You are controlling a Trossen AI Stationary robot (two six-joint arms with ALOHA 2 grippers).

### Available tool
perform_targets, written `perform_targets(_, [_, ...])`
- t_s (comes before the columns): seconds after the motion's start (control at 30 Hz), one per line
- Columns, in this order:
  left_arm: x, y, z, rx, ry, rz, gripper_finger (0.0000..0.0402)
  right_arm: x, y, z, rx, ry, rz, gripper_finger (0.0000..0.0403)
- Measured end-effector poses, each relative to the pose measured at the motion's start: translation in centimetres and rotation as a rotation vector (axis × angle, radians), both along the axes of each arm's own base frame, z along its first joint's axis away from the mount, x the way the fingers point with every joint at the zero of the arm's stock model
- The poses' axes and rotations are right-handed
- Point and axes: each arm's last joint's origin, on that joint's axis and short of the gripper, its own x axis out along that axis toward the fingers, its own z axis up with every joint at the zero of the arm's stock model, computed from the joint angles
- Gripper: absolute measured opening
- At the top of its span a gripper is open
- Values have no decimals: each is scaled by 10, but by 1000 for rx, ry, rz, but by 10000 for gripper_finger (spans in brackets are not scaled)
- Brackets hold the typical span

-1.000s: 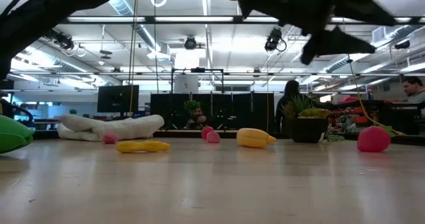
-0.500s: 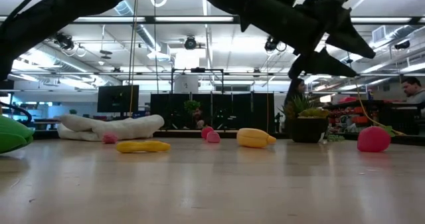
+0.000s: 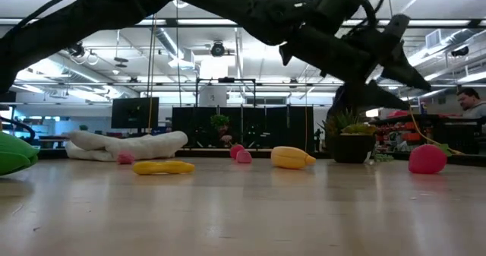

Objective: Pick and placing Produce into tupperware
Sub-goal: Put the bottom strawberry into the white bin

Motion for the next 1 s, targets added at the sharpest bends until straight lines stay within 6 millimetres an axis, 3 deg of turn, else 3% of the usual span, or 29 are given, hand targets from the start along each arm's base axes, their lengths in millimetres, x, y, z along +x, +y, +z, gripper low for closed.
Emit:
perform_targets(0.4, [-3,3,1,-38,39,-24,229,0,1,0,37,-17,-13,224])
perform_targets(0.57, [-15,9,43,-67,-4,-69,217,-4,3,-5,93,75,92,224])
perform_targets(0.73, [-38,33,87,-4,5,-53,211,-13,8,-5,259,41,103,224])
perform_targets(1.0, [-117,71,174,101,129,-26,208,-22,22,-2,340,16,208,224])
